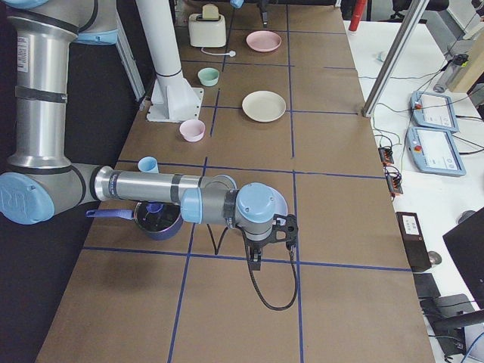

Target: Stack three plates with pink and blue

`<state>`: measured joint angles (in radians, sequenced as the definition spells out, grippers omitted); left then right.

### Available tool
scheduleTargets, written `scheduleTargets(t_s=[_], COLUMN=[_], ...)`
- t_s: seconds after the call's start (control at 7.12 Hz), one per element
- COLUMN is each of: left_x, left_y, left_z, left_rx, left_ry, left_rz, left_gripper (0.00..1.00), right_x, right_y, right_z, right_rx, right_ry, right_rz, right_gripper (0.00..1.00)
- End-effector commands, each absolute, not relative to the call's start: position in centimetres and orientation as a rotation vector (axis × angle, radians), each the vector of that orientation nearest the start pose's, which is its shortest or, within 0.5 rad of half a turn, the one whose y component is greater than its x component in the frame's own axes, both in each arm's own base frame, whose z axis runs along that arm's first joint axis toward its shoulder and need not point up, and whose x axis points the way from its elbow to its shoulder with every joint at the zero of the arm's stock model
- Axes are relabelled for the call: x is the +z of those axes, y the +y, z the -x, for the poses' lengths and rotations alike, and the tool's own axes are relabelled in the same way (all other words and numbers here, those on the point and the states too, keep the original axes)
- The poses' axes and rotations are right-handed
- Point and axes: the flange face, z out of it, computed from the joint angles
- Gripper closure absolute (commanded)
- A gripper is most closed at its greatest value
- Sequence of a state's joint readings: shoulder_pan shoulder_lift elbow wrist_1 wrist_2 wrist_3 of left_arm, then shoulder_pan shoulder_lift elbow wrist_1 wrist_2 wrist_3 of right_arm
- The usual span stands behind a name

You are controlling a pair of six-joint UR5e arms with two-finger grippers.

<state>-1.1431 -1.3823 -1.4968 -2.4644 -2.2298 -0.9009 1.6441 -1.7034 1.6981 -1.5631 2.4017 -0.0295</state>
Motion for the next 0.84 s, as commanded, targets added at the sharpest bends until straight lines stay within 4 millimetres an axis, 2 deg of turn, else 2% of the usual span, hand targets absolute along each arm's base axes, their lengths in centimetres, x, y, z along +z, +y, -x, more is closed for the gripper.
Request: scheduleTargets(t_s=[0.0,0.28,0.42,0.56,0.7], left_x=[69.0,70.4,70.4,70.3,70.2], left_y=[-41.5,-40.9,-40.9,-41.0,-41.0], left_z=[-12.8,-14.4,-14.4,-14.5,-14.6], left_rx=[-0.243,-0.256,-0.256,-0.252,-0.244], left_ry=[0.857,0.869,0.869,0.870,0.874], left_rz=[-0.098,-0.110,-0.110,-0.109,-0.111], left_gripper=[0.03,0.05,0.19,0.38,0.65], right_x=[65.3,65.3,65.3,65.3,65.2], right_y=[-43.1,-43.1,-43.1,-43.1,-43.1], right_z=[-9.1,-9.1,-9.1,-9.1,-9.1], right_rx=[0.039,0.038,0.039,0.038,0.036], right_ry=[-0.829,-0.829,-0.829,-0.829,-0.829], right_rz=[-0.045,-0.046,-0.045,-0.046,-0.048], right_gripper=[0.00,0.00,0.00,0.00,0.00])
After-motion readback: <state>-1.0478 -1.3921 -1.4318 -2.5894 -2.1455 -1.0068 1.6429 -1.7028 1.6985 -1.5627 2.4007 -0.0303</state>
